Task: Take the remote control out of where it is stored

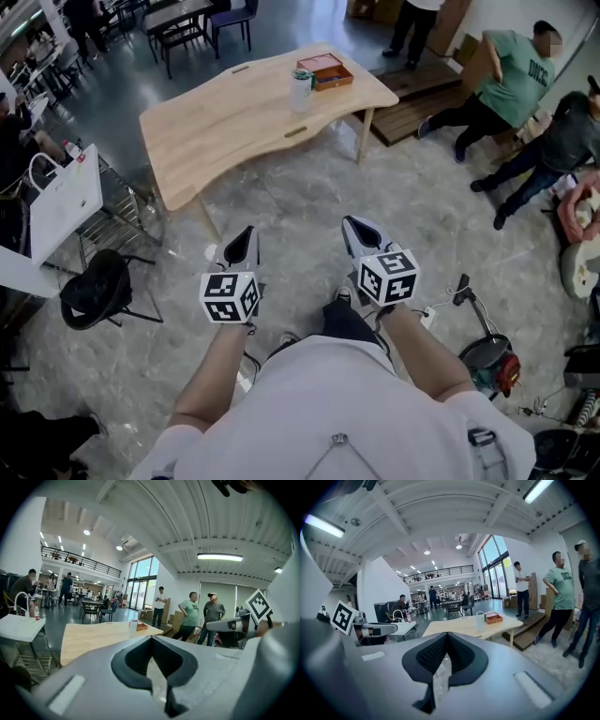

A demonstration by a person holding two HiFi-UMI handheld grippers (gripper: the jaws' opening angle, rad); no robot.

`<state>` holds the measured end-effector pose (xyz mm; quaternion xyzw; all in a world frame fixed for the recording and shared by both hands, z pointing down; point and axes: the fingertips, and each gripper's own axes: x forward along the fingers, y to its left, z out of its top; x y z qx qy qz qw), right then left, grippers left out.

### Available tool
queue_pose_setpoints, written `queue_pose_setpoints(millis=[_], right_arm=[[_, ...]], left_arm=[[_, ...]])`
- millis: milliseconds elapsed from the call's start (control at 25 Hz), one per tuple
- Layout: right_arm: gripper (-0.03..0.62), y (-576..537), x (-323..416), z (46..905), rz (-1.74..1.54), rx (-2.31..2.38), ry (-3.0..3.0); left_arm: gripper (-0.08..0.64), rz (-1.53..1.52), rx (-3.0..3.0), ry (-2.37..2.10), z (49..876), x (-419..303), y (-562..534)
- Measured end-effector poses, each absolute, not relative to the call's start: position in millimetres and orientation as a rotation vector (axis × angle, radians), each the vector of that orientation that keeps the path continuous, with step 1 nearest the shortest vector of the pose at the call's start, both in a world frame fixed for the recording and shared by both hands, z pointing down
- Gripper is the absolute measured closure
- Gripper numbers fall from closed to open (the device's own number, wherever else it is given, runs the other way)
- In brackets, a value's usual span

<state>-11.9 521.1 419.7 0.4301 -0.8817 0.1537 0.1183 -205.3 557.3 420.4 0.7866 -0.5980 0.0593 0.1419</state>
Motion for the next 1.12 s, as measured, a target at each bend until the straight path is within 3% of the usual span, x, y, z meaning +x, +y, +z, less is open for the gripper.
queue_pose_setpoints(millis=[480,1120], right_arm=[[0.565,416.5,74.9,427.4,0.524,1.421,-2.58],[0.565,205.0,188.8,436.0,0.569,1.282,-2.611]], left_arm=[[0.56,0.225,2.421,-1.634,412.6,-100.9,437.8],[0.56,0.251,2.396,-1.708,403.5,37.4,226.5]])
